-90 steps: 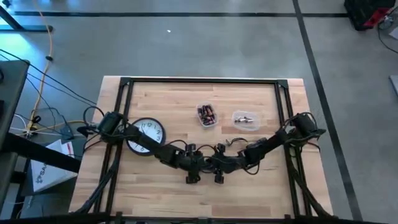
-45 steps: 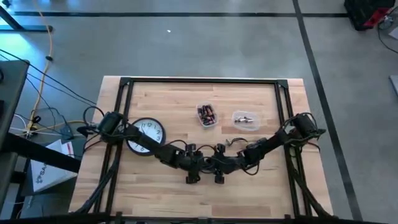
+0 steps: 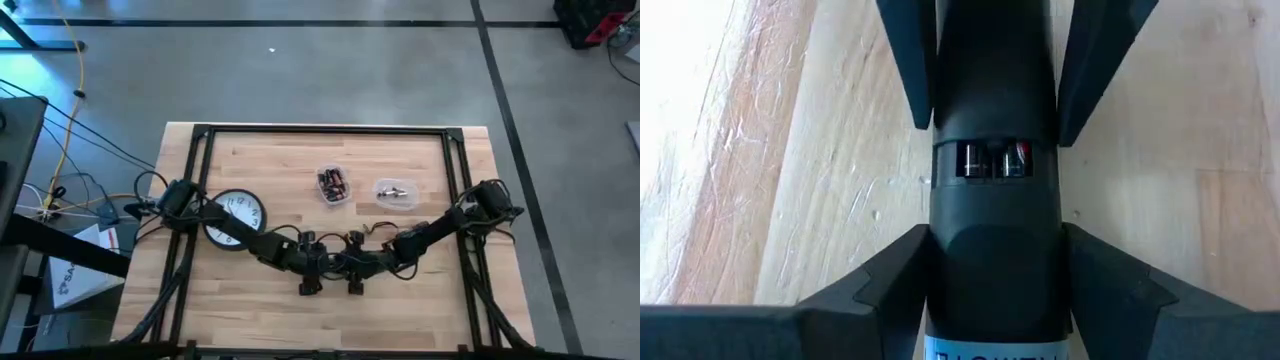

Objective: Insert battery
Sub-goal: Close the battery cover of the black remote

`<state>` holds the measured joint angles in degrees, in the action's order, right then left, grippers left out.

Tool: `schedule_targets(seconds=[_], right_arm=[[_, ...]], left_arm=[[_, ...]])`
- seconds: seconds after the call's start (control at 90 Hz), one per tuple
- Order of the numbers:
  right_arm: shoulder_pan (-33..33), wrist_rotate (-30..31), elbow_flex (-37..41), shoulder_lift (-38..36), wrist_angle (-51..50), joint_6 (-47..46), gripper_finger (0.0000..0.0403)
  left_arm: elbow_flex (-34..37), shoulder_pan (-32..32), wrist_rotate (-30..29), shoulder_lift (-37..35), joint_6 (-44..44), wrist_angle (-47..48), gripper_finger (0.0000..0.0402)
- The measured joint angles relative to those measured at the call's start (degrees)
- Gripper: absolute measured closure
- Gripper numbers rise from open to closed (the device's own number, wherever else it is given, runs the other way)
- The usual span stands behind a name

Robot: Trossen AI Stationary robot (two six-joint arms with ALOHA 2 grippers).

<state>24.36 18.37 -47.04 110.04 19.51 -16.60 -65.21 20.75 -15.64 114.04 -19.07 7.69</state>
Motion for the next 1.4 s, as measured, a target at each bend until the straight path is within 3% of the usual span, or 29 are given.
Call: schedule_targets(seconds=[0.3, 0.644, 0.889, 1.056, 1.322, 1.4], right_arm=[[0.09, -0.54, 0.01, -0.52, 0.80, -0.01, 0.0149], [0.13, 0.32, -0.08, -10.25, -5.89, 1.42, 0.0147], [0.58, 0.12, -0.08, -10.18, -11.95, -2.94, 0.0151], [1.26, -0.13, -0.08, -9.84, -11.30, -3.96, 0.0206], [1.16, -0.09, -0.06, -9.43, -11.26, -3.78, 0.0379], [1.16, -0.07, -0.06, -9.13, -10.03, -2.82, 0.0394]], left_arm=[[0.00, 0.00, 0.03, 0.00, 0.07, -0.09, 0.0215], [0.00, 0.02, 0.06, 0.00, 0.09, -0.09, 0.0215], [0.00, 0.03, 0.07, -0.02, 0.07, -0.07, 0.0215], [0.00, 0.02, 0.07, -0.02, 0.04, -0.07, 0.0215], [0.00, 0.04, 0.07, -0.02, 0.02, -0.11, 0.0215], [0.00, 0.02, 0.08, -0.04, 0.06, -0.14, 0.0215]])
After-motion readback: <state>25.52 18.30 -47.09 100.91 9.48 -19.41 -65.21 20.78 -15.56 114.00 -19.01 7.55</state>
